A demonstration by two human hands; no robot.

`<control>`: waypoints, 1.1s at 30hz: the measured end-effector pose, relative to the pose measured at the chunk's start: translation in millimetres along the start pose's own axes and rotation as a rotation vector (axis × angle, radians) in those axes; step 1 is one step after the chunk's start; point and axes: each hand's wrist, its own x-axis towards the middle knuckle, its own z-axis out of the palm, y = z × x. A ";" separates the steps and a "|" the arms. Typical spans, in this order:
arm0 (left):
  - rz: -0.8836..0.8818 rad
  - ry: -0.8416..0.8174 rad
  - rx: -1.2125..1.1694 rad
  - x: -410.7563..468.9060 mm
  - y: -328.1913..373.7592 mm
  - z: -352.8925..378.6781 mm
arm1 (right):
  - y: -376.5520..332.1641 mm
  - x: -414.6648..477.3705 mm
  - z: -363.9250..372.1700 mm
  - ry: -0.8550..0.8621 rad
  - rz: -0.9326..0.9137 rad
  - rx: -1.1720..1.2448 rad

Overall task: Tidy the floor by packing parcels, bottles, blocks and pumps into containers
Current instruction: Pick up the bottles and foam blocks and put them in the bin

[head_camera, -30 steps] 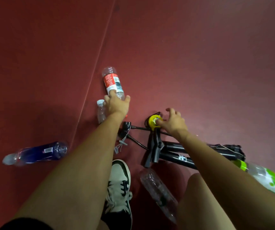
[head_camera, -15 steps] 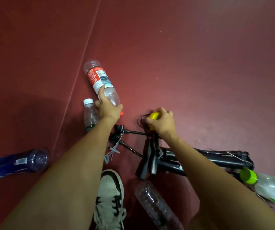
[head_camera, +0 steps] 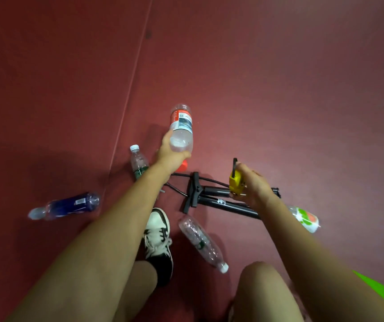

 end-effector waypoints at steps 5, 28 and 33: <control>-0.112 -0.211 -0.147 -125.6 63.1 -9.4 | -28.0 -119.2 -47.4 0.032 0.048 0.000; -0.005 -0.459 0.103 -344.0 237.1 -51.7 | -59.3 -450.9 -124.6 0.371 0.090 0.211; 0.098 -0.507 0.278 -344.8 262.3 -74.6 | -48.5 -471.9 -90.8 0.416 0.084 0.329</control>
